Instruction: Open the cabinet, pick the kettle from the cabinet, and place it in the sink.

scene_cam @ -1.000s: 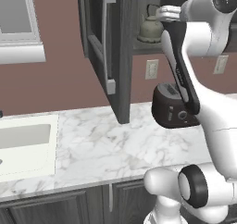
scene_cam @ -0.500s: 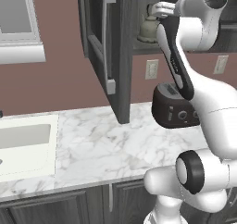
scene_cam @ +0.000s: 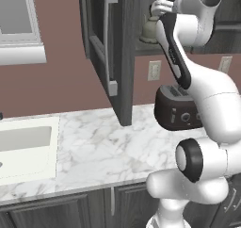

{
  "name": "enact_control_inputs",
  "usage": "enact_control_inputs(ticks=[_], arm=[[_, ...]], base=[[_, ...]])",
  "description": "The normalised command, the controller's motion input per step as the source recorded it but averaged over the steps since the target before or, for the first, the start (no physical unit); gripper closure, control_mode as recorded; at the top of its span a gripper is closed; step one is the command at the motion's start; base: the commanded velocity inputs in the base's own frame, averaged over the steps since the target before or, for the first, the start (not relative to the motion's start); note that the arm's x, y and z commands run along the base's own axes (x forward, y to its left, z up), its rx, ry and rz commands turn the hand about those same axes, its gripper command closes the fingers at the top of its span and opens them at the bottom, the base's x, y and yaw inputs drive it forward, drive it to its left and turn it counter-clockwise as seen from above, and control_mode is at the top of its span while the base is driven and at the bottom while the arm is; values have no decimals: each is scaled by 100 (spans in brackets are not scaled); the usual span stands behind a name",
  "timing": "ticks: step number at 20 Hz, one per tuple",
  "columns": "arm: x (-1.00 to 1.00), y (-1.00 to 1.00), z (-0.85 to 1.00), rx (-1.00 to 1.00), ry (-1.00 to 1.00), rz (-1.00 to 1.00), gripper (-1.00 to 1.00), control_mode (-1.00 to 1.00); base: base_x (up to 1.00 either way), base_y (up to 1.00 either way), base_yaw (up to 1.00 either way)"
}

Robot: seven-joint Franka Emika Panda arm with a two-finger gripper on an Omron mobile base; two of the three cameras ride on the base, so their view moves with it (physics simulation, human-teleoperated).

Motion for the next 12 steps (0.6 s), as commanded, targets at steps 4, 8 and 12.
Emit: enact_control_inputs(ticks=[4,8,12], arm=[[34,-1,0,0,2,0,-100,-100],[36,-2,0,0,1,0,-100,-100],[35,0,0,0,0,0,-100,-100]], base=[[0,0,0],[0,0,0],[0,0,0]])
